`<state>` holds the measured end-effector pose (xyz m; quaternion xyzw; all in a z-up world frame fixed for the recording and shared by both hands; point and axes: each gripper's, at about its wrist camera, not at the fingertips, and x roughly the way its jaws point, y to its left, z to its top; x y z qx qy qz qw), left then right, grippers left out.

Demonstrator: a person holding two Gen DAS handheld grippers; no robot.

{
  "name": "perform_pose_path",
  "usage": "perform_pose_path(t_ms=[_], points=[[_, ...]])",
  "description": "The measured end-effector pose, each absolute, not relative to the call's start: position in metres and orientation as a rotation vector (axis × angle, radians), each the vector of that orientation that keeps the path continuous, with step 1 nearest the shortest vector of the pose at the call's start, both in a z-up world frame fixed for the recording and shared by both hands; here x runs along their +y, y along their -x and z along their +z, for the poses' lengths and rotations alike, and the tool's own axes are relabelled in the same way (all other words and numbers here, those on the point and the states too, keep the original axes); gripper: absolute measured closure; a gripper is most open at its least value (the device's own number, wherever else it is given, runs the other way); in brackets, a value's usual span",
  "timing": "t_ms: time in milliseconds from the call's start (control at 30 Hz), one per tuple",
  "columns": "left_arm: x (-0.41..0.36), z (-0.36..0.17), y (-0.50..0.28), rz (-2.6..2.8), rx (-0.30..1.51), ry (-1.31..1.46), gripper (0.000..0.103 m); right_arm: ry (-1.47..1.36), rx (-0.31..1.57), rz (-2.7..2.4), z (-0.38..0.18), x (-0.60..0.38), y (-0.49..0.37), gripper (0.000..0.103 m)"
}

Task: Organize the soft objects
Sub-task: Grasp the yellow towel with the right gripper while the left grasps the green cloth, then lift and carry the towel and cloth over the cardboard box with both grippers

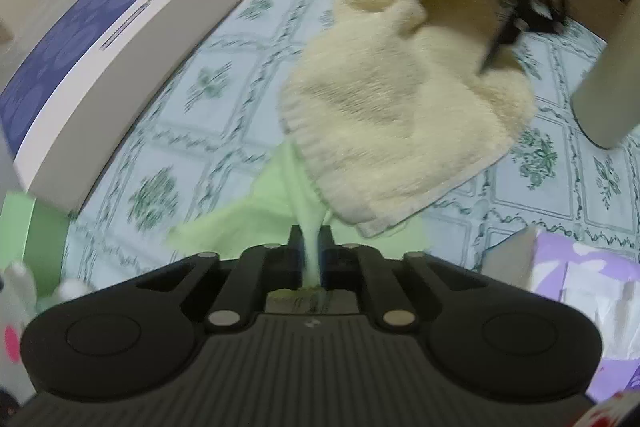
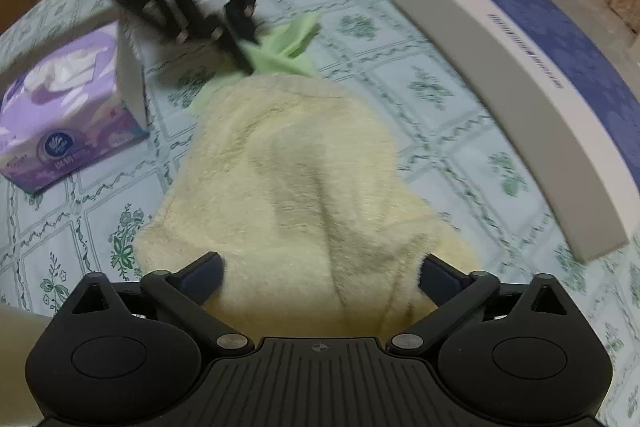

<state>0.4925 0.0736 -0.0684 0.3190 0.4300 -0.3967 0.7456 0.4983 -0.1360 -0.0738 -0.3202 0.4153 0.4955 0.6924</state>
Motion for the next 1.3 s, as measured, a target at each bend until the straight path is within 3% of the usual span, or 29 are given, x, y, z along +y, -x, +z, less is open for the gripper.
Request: perform_pose_path(t_ms=[200,233,300,333,367,400,433,567,967,1300], points=[[0.095,-0.061,-0.495,-0.766,0.964,-0.676,0.1,0.781,0.921,1.079,-0.09,-0.122,-0.496,0.001],[0.098,-0.061,-0.494,-0.757,0.967,-0.677,0.1,0.766,0.939,1.067,-0.089,-0.122,-0.499,0.005],[0.105,-0.06,-0.492,-0.743,0.979,-0.671,0.101,0.73,0.96,1.056,-0.085,-0.124,-0.505,0.023],[0.108,-0.06,-0.491,-0.736,0.983,-0.668,0.101,0.714,0.958,1.04,-0.081,-0.126,-0.507,0.045],[0.11,-0.06,-0.489,-0.734,0.988,-0.664,0.101,0.704,0.949,1.016,-0.077,-0.128,-0.51,0.076],[0.112,-0.06,-0.487,-0.729,0.993,-0.66,0.101,0.701,0.952,1.003,-0.074,-0.13,-0.512,0.086],[0.113,-0.061,-0.486,-0.726,0.997,-0.658,0.101,0.704,0.955,0.997,-0.072,-0.131,-0.512,0.089],[0.116,-0.058,-0.479,-0.693,1.0,-0.656,0.101,0.711,0.912,0.938,-0.061,-0.135,-0.506,0.094],[0.151,-0.01,-0.442,-0.423,0.994,-0.591,0.102,0.526,0.878,0.604,0.01,-0.196,-0.491,0.094],[0.169,0.034,-0.333,-0.262,0.999,-0.44,0.102,0.254,0.924,0.438,0.064,-0.272,-0.398,0.094]])
